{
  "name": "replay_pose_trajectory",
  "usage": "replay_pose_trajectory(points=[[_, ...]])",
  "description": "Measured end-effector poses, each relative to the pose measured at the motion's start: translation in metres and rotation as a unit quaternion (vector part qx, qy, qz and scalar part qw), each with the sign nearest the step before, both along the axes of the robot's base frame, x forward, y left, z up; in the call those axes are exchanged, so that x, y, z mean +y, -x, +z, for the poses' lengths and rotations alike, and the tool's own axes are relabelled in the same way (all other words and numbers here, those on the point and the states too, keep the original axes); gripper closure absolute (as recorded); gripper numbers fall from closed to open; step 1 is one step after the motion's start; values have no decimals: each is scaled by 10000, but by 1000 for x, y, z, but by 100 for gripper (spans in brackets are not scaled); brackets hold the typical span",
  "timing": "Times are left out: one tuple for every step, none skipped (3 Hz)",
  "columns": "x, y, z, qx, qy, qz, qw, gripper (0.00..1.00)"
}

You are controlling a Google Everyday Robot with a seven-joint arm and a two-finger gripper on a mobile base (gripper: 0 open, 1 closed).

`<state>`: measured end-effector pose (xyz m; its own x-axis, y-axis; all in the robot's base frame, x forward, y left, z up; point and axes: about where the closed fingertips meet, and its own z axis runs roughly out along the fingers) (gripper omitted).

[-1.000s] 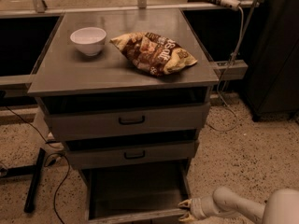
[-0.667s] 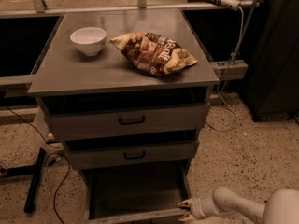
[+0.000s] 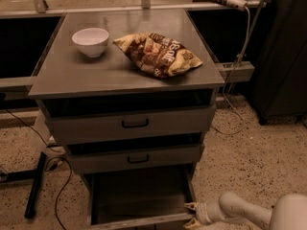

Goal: Open bottom drawer

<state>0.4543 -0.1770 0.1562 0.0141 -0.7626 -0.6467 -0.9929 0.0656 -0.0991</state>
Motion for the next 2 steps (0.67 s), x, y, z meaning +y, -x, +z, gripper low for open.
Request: replay_pose_trajectory(points=[[0,0,0,0,0,0,10000,0],[0,0,0,0,0,0,10000,0]])
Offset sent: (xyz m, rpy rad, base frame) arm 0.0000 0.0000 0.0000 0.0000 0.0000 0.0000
